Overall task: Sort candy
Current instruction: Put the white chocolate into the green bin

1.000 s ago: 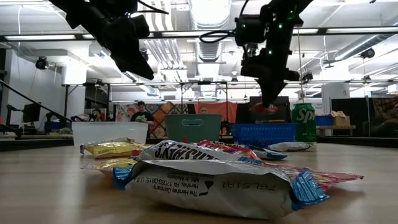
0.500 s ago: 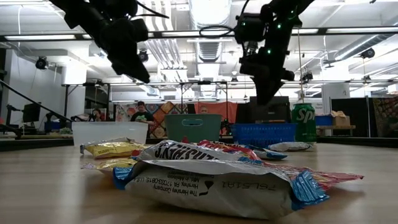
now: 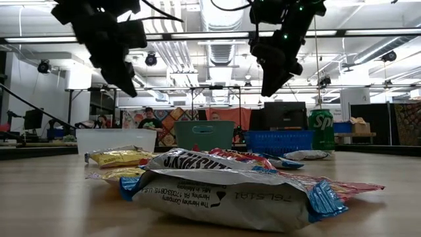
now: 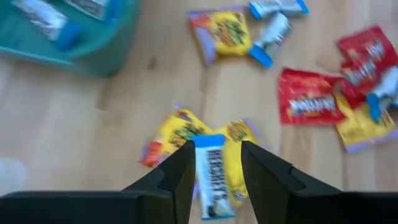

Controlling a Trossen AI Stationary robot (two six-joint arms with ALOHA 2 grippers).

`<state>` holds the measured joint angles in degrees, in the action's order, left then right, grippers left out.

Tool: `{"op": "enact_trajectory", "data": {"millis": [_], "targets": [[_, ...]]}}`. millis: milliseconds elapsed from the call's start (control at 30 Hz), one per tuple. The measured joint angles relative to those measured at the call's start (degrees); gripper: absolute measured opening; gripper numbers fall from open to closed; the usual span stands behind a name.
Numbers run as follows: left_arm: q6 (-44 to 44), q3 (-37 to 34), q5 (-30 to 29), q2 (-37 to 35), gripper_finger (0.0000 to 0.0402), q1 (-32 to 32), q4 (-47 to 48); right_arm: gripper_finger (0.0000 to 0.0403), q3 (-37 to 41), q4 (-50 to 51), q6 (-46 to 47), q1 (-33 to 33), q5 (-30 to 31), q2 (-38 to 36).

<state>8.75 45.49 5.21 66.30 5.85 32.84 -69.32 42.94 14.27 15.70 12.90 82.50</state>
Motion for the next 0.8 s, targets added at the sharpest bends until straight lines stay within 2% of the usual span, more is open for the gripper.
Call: {"op": "enact_trajectory", "data": {"millis": [100,367,533,800], "targets": [[2.15,-1.59,-1.24,0.04,0.0138,-2.90,-0.22,0.0134,0.00,-0.33,-0.74,-0.55,0.00,0.00],[7.99,-6.36,-11.60,0.04,0.0212,-10.29,-3.82,0.0134,0.00,-0.43,-1.54,-0.80,0.00,0.00],[11.59,-9.90,-15.73,0.04,0.0219,-12.74,-8.06,0.0136,0.00,-0.44,-1.87,-0.80,0.00,0.00],[15.92,-15.92,-16.39,2.86,0.0209,-12.98,-17.76,0.0137,0.00,-0.44,-1.87,-0.82,0.00,0.00]]}}
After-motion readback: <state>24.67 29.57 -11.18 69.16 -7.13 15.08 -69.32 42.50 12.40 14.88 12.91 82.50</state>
